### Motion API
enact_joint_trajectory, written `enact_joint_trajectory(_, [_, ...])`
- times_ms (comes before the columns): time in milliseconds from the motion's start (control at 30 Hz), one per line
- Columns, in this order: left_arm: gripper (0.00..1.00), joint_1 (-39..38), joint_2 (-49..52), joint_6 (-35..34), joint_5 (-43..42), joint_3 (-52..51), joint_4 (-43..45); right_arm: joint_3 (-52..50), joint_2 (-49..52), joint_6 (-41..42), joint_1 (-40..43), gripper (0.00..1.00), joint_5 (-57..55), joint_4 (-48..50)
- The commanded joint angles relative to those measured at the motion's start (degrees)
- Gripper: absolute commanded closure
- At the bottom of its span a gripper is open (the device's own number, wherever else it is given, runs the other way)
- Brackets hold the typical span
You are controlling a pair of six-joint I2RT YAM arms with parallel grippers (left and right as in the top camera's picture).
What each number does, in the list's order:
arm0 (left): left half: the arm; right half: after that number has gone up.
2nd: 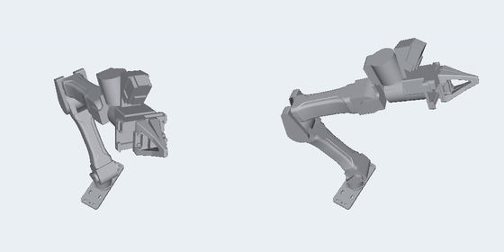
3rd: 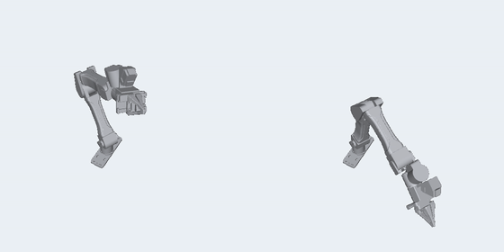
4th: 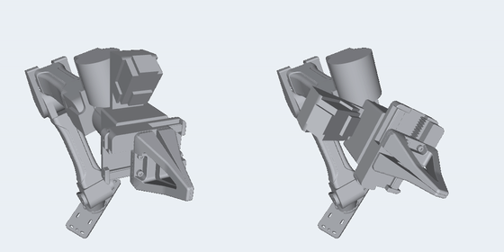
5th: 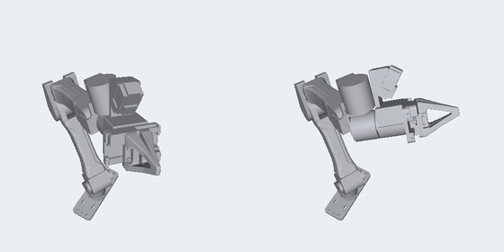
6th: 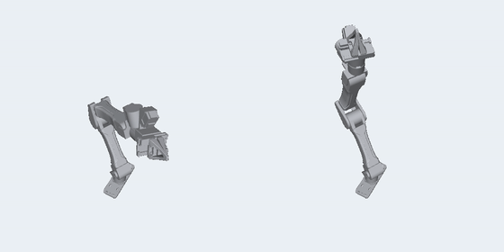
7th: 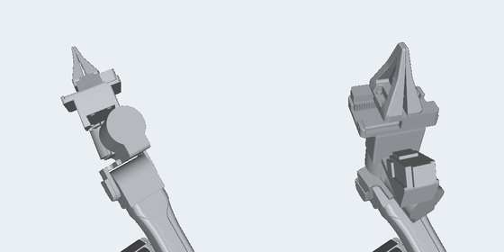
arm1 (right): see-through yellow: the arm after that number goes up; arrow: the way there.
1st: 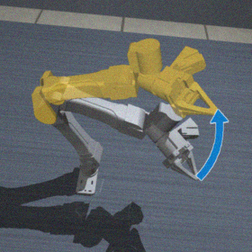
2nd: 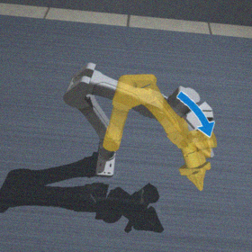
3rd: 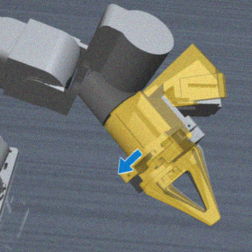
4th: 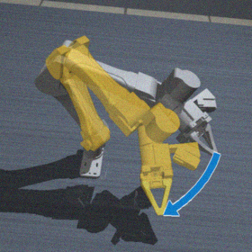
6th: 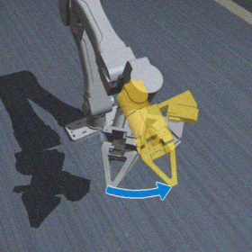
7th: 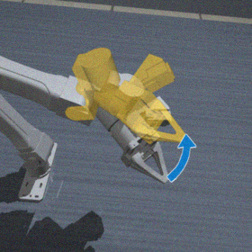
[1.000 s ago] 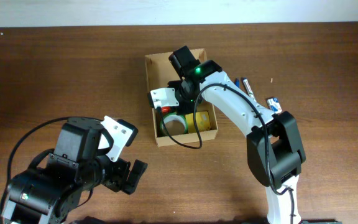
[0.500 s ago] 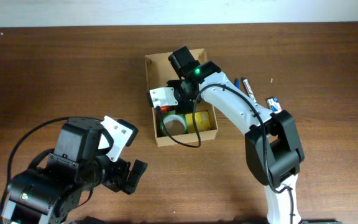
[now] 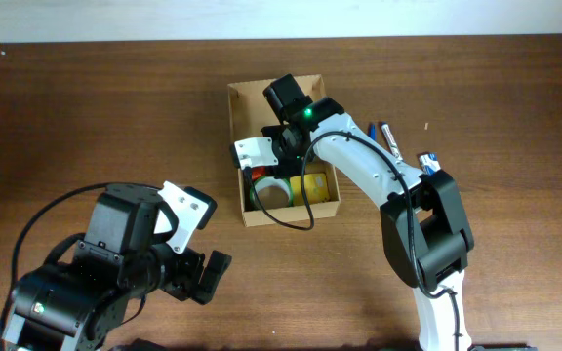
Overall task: Pack container
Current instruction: 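Open the right gripper to release the orange-red object in the box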
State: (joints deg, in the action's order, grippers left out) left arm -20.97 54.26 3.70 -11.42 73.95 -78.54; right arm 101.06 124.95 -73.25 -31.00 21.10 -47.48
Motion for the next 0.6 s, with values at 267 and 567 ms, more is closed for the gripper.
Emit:
enact_joint_trajectory(267, [0.01,0.2,-0.3,1.1,-0.8,0.2,0.0,-0.2,0.0,6.6,0.4,0.62,0.7,-0.5])
enact_joint_trajectory(567, [0.00,0.1,-0.3,1.1,-0.8,0.2,0.0,-0.1,-9.3,12.9,0.4,0.61,0.7,-3.5])
